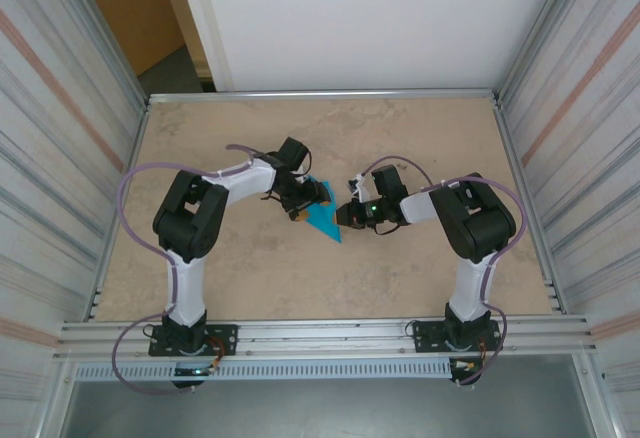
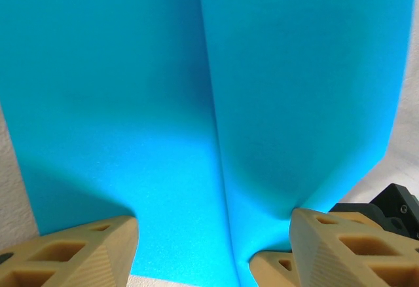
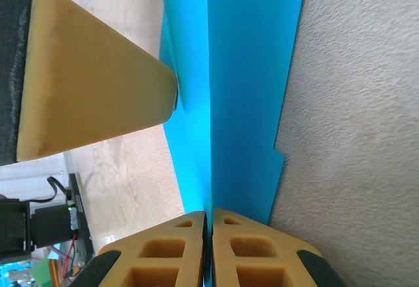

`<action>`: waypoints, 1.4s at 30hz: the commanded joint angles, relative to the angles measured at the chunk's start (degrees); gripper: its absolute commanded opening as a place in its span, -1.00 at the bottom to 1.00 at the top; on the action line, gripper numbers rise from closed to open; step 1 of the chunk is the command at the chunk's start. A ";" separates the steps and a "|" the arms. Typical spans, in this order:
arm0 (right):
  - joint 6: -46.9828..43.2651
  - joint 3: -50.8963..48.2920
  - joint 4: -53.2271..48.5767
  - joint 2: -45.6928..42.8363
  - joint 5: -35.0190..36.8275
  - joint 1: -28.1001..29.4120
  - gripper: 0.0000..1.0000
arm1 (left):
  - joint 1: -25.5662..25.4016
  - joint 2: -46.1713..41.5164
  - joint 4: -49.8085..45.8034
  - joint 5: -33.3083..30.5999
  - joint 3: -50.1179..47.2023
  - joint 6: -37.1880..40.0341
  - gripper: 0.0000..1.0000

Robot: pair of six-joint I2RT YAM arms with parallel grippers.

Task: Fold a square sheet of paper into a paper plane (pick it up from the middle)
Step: Fourth fold the wing at the center of the table.

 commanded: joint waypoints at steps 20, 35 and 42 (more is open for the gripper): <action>0.72 1.86 -6.93 4.56 -0.23 -1.36 -0.86 | 1.51 -8.84 10.54 5.16 -3.19 4.81 0.06; 0.77 2.50 -8.22 4.78 0.10 -1.53 -0.84 | 1.57 -2.98 21.76 14.35 -4.95 1.50 -0.64; 1.12 2.60 -8.35 4.72 -0.22 -1.66 -0.80 | 1.58 -0.81 20.52 14.39 -4.67 1.91 -0.70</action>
